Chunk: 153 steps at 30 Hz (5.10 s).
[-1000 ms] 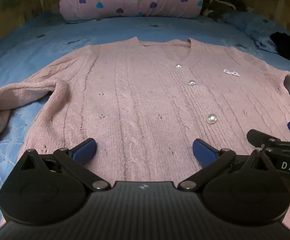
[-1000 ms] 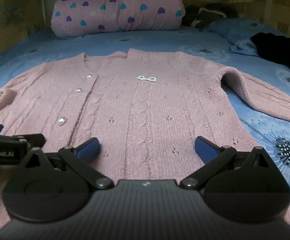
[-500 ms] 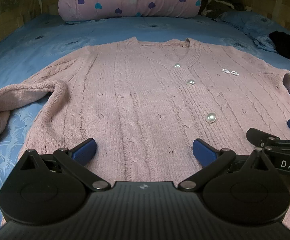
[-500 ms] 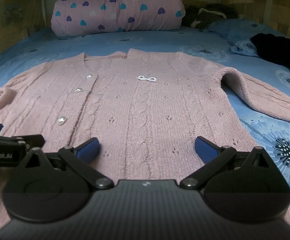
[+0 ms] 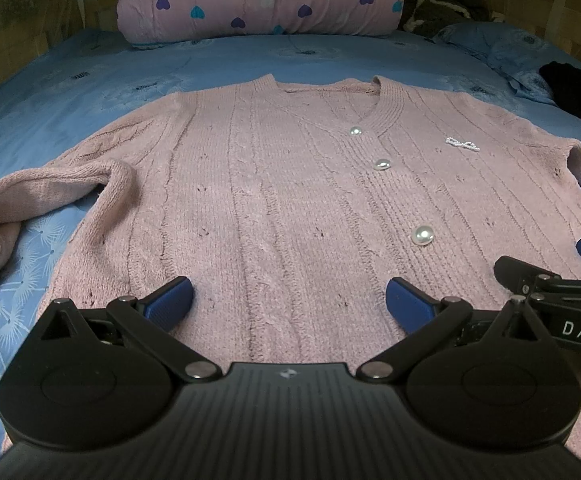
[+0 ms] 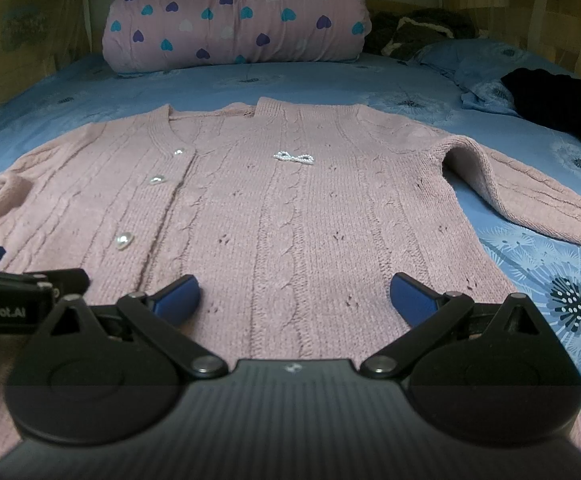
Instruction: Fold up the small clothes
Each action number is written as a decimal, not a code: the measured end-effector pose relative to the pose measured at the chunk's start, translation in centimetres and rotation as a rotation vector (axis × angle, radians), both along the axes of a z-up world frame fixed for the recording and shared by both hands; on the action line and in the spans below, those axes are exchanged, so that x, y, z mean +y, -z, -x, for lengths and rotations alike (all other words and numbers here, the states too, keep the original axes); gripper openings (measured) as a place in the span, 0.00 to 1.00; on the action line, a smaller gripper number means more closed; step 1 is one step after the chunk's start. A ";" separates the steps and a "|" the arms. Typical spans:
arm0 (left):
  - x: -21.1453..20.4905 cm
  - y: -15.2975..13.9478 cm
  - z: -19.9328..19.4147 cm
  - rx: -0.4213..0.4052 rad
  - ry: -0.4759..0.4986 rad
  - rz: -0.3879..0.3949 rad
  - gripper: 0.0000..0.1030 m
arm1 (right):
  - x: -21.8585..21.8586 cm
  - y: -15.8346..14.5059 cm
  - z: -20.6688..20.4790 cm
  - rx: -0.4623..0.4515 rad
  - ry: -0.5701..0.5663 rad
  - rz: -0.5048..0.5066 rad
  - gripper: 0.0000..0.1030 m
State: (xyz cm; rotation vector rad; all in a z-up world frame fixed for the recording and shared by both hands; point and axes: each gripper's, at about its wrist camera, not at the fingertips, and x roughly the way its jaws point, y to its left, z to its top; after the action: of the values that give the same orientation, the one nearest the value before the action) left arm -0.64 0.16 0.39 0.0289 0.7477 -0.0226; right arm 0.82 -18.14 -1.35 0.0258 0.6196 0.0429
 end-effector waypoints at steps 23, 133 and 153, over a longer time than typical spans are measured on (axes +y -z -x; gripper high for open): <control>-0.1 0.1 0.1 -0.003 0.000 -0.002 1.00 | 0.1 -0.1 0.1 -0.001 0.000 0.003 1.00; -10.3 -2.9 -8.2 0.152 0.094 -0.139 1.00 | -27.2 -2.5 -6.6 0.181 0.186 -0.060 0.28; -4.8 -6.5 -6.6 0.066 0.013 -0.119 1.00 | -22.4 -12.9 -7.1 -0.077 0.052 -0.298 0.11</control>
State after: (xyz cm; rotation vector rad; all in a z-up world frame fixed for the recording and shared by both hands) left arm 5.92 -4.64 6.89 0.1469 0.8144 0.0089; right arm 7.92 -40.51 11.59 0.3272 0.5306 0.0852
